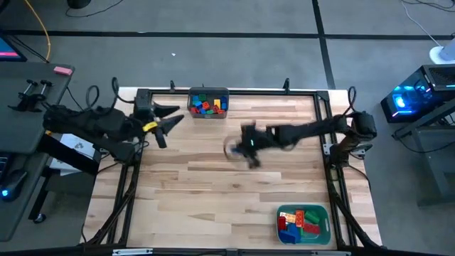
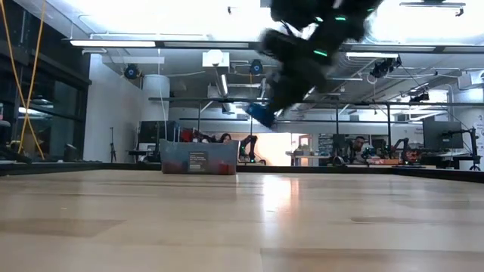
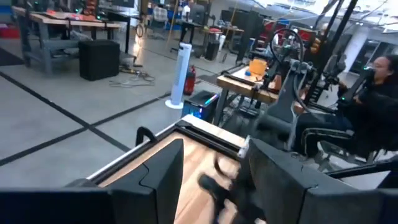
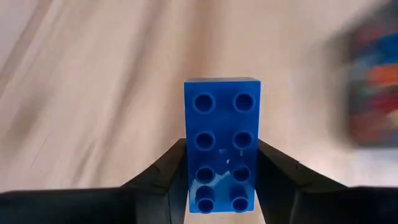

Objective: Sort blocks by size
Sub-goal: Put the blue game piece into the black bin, then return to Home Position

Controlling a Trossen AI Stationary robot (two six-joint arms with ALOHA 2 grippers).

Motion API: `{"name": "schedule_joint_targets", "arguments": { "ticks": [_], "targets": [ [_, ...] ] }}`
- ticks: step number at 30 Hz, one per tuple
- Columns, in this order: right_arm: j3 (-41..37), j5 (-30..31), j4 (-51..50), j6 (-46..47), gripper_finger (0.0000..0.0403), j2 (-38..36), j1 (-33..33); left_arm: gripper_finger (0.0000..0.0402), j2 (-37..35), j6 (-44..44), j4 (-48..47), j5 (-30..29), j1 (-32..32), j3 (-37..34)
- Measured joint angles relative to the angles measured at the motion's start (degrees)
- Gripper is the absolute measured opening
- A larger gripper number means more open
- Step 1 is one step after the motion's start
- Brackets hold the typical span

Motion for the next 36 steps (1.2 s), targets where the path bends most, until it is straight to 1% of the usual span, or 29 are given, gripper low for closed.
{"name": "schedule_joint_targets", "arguments": {
  "ticks": [4, 6, 9, 12, 15, 17, 19, 20, 21, 24, 26, 28, 30, 33, 35, 36],
  "targets": [
    [7.2, 0.0, 13.1, 14.2, 0.0137, 2.8, -7.7, 0.0170, -1.4, 0.9, -0.5, -0.8, 0.0, 0.0],
    [12.2, -1.2, 16.2, 20.2, 0.0137, 6.1, -11.3, 0.0170, -1.2, 1.0, -0.5, -0.8, 0.3, 0.0],
    [21.2, -3.5, 17.4, 25.8, 0.0137, 13.0, -15.4, 0.0170, -0.3, 0.5, -0.7, 0.0, 1.2, 0.0],
    [30.8, -4.7, 15.1, 29.8, 0.0137, 20.0, -18.4, 0.0170, 0.4, 0.5, -0.8, 3.3, 1.5, -0.1],
    [39.1, -5.0, 10.1, 36.2, 0.0137, 25.5, -20.4, 0.0170, 0.0, 0.5, -0.4, 6.0, 1.5, 0.0],
    [43.7, -5.0, 6.1, 37.2, 0.0137, 28.2, -21.2, 0.0170, -0.5, 0.6, -0.8, 7.0, 1.5, 0.0],
    [47.5, -4.7, 1.9, 35.9, 0.0137, 30.0, -21.6, 0.0170, -1.3, 0.6, -1.3, 7.7, 1.5, 0.0],
    [49.3, -4.2, 0.3, 35.2, 0.0150, 30.8, -21.6, 0.0170, -1.6, 0.6, -1.7, 7.8, 1.5, 0.0],
    [50.7, -3.9, -0.9, 34.6, 0.0175, 31.4, -21.6, 0.0170, -2.1, 0.6, -2.2, 7.9, 1.5, 0.0],
    [53.6, -4.0, -4.5, 34.4, 0.0274, 32.2, -21.7, 0.0170, -2.8, 0.6, -3.8, 8.0, 1.5, 0.0],
    [54.9, -4.8, -6.6, 34.2, 0.0329, 32.2, -21.9, 0.0170, -2.9, 1.1, -4.2, 8.0, 1.5, 0.0],
    [56.3, -5.8, -10.7, 34.0, 0.0366, 31.7, -22.2, 0.0170, -2.9, 2.1, -4.8, 8.0, 1.5, 0.0],
    [58.1, -5.9, -15.0, 33.2, 0.0384, 31.2, -22.4, 0.0170, -2.5, 2.5, -5.0, 7.9, 1.5, 0.0],
    [60.0, -6.8, -25.0, 31.4, 0.0387, 29.4, -22.3, 0.0170, -1.3, 2.5, -5.0, 7.2, 2.4, 0.0],
    [60.1, -7.3, -32.5, 29.5, 0.0381, 27.4, -21.7, 0.0170, 0.1, 1.0, -5.0, 4.9, 3.9, 0.0],
    [59.6, -7.3, -36.1, 28.5, 0.0378, 26.2, -21.2, 0.0170, 1.0, -1.1, -5.0, 2.5, 5.1, 0.0]
  ]
}}
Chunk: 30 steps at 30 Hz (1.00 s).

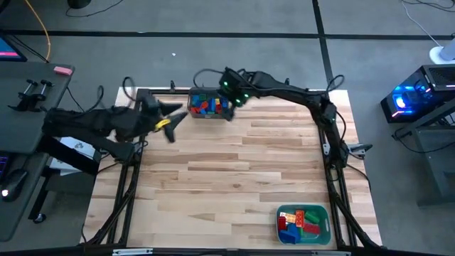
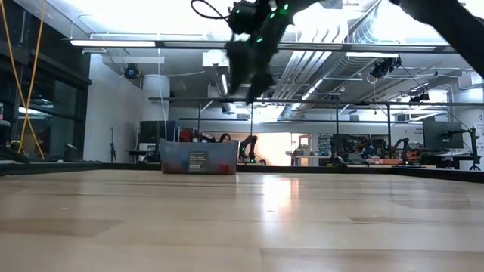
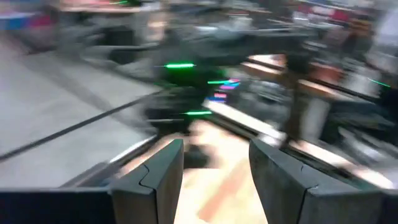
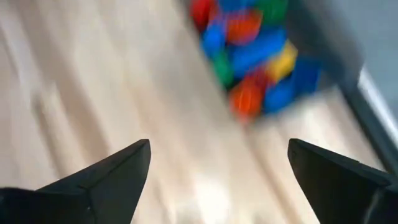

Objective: Sort blocks by size
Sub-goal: Return to Home Position

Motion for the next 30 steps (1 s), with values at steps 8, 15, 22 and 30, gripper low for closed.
{"name": "schedule_joint_targets", "arguments": {
  "ticks": [8, 15, 22, 30],
  "targets": [
    [-10.1, 4.1, -18.1, 2.6, 0.0361, -14.8, 6.8, 0.0170, 8.2, -5.1, -0.1, 1.6, 18.1, 1.6],
    [-27.1, 15.0, -17.4, 27.8, 0.0361, -35.1, 20.9, 0.0170, 14.7, 7.2, 2.2, 4.4, 29.7, 9.9],
    [-43.4, 26.9, -15.8, 56.8, 0.0361, -49.8, 39.9, 0.0170, 19.7, 12.9, 2.1, 4.2, 33.2, 17.3],
    [-47.7, 33.0, -13.3, 66.1, 0.0361, -53.0, 53.9, 0.0170, 20.5, 9.7, 1.9, 1.4, 34.7, 18.3]
  ]
}}
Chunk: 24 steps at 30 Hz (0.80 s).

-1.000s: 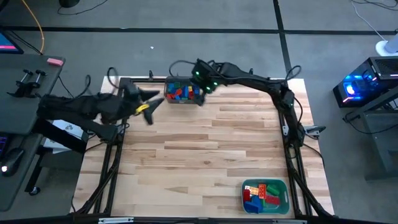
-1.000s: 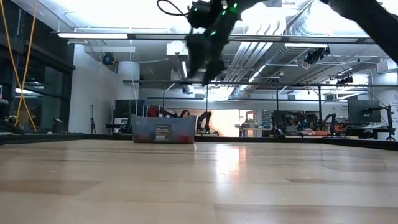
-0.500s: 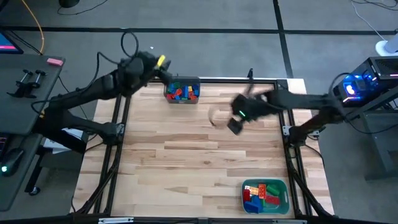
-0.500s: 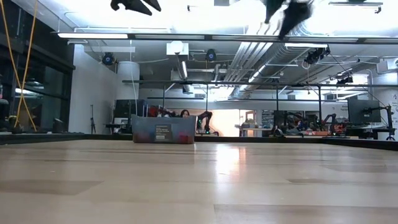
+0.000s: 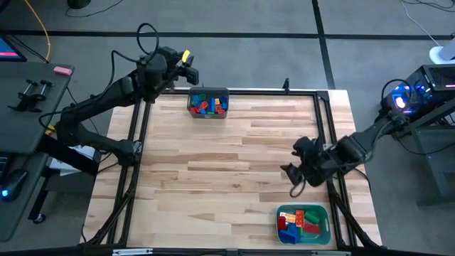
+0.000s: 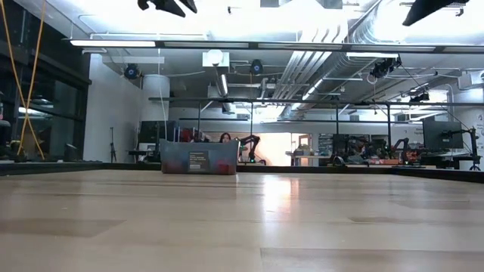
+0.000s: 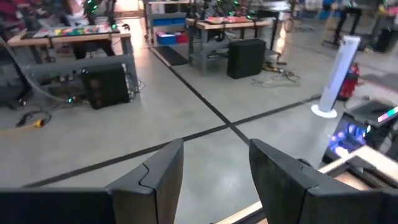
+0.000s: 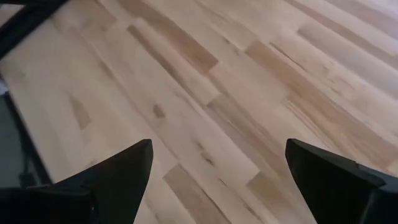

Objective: Sort blocks by size
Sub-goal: Return to Home Position

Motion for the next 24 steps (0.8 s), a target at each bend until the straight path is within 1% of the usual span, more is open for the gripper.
{"name": "schedule_joint_targets", "arguments": {
  "ticks": [3, 5, 9, 24],
  "targets": [
    [0.0, 1.9, 1.2, -0.2, 0.0361, 0.0, 3.0, 0.0170, 0.0, -2.9, 0.1, -0.4, 0.0, 0.0],
    [0.0, 3.7, 1.1, 0.1, 0.0361, 0.1, 4.5, 0.0170, 0.0, -3.1, 0.0, -0.3, 0.0, 0.0],
    [0.0, 5.8, 1.2, -0.2, 0.0362, 0.1, 6.4, 0.0170, 0.0, -4.7, -0.3, -0.3, 0.0, 0.0],
    [0.0, 8.4, 1.4, -1.2, 0.0362, 0.1, 8.5, 0.0170, 0.0, -6.6, -0.3, 0.0, -0.5, 0.0]
  ]
}}
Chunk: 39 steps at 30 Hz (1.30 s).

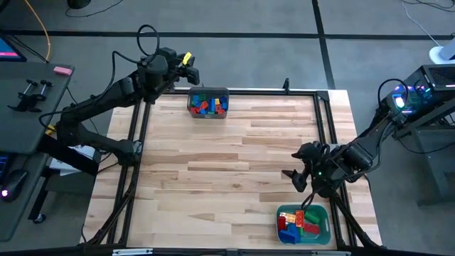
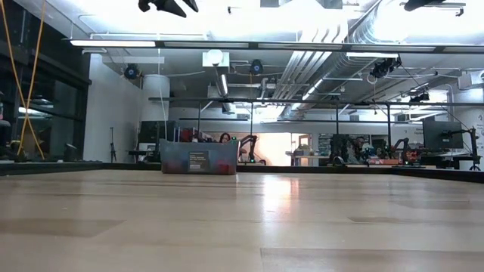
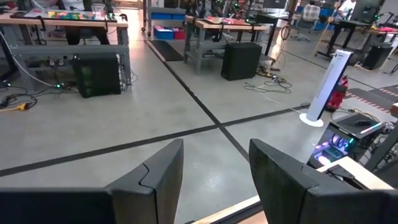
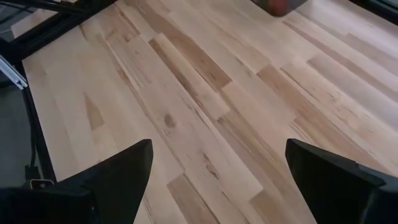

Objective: Sort blocks by size
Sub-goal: Return to Home Position

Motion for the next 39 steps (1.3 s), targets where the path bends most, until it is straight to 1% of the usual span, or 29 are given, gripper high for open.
{"name": "schedule_joint_targets", "arguments": {
  "ticks": [11, 24, 31, 34, 36, 39],
  "targets": [
    [0.0, 1.3, 1.5, -0.7, 0.0362, 0.0, 0.0, 0.0170, -0.1, 1.0, 0.0, -0.1, 0.0, 0.0],
    [0.0, 1.3, 3.7, -0.7, 0.0362, 0.0, 0.0, 0.0170, -0.1, 0.3, 0.1, -0.2, 0.0, 0.0],
    [0.0, 1.5, 4.6, -2.4, 0.0362, 0.0, 0.0, 0.0170, -0.1, 0.0, -0.1, 0.5, -0.5, 0.0],
    [0.0, 1.6, 5.1, -3.3, 0.0362, 0.0, 0.0, 0.0170, -0.1, 0.0, -1.8, 1.3, -1.3, 0.0],
    [0.0, 1.6, 5.3, -3.8, 0.0362, 0.0, 0.0, 0.0170, -0.1, 0.0, -4.5, 2.4, -2.6, 0.0],
    [0.0, 1.8, 5.4, -4.3, 0.0362, 0.0, 0.0, 0.0170, -1.0, -0.1, -6.8, 4.9, -6.3, -3.5]
  ]
}}
